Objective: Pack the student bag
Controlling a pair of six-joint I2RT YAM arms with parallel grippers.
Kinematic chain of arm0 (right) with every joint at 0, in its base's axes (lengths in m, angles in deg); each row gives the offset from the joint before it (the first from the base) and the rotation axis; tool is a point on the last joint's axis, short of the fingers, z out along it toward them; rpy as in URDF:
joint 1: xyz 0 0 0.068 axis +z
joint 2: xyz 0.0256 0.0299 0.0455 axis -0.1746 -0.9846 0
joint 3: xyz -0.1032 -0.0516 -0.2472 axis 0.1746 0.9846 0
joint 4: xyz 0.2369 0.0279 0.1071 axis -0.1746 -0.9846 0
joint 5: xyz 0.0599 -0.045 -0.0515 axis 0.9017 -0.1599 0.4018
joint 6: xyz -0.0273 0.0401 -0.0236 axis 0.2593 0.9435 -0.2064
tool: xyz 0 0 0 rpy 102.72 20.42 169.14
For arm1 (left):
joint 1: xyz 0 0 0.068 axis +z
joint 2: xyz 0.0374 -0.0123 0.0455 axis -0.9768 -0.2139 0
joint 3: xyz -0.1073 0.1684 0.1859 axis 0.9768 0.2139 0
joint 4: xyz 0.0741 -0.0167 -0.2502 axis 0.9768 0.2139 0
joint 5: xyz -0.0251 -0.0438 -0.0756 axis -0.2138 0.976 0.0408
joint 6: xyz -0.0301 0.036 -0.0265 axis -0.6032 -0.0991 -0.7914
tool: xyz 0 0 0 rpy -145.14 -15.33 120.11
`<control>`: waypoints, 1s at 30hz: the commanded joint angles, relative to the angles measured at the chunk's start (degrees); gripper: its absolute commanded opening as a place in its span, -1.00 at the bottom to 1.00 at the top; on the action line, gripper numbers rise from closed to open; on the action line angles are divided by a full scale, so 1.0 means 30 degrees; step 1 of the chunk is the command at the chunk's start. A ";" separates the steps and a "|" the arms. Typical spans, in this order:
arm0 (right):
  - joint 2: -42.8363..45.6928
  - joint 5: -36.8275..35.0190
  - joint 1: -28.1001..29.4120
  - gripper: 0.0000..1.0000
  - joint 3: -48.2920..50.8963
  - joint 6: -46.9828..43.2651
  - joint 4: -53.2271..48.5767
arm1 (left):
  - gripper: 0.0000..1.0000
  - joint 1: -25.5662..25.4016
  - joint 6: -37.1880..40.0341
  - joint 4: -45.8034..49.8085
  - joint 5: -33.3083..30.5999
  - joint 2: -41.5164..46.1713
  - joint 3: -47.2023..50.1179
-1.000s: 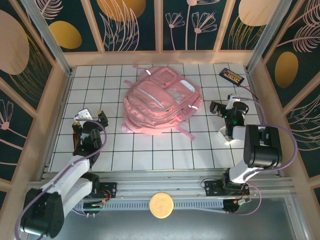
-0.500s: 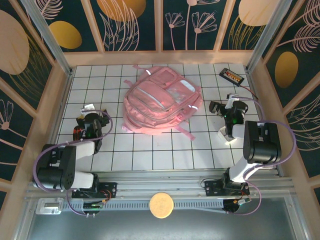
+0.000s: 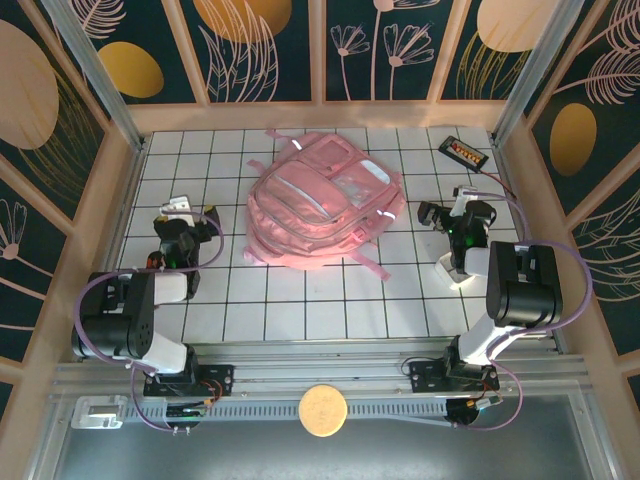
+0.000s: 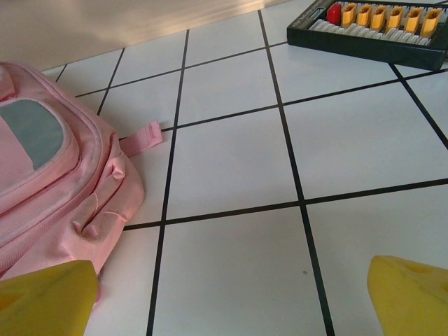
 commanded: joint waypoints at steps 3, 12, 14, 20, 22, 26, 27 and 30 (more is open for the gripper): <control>-0.0132 0.0341 -0.0122 0.98 -0.0242 -0.0315 0.0363 | 0.98 0.0185 0.0889 -0.5053 0.2172 -0.0047 0.2248; -0.0111 0.0407 -0.0104 0.98 -0.0273 -0.0407 0.0314 | 0.98 0.0185 0.0017 -0.6438 -0.0085 -0.0440 0.2765; 0.0021 0.0407 -0.0013 0.98 -0.0119 -0.0575 0.0477 | 0.98 0.0189 0.0043 -0.6421 -0.0224 -0.0480 0.2743; 0.0809 0.0400 0.0142 0.98 0.1195 -0.0758 0.2188 | 0.97 0.0200 0.0002 -0.6749 -0.0284 -0.0382 0.2960; 0.1180 0.0321 0.0124 0.98 0.1964 -0.0753 0.3232 | 0.98 0.0185 0.0000 -0.6906 -0.0373 -0.0367 0.3035; 0.2011 0.0083 0.0146 0.98 0.4167 -0.0671 0.6562 | 0.98 0.0195 0.0000 -0.6875 -0.0322 -0.0382 0.3032; 0.2104 0.0147 0.0136 0.98 0.4651 -0.0693 0.7301 | 0.98 0.0185 0.0028 -0.6875 -0.0300 -0.0375 0.3035; 0.2231 0.0174 0.0140 0.98 0.5987 -0.0730 0.9680 | 0.98 0.0185 0.0021 -0.6851 -0.0258 -0.0383 0.2999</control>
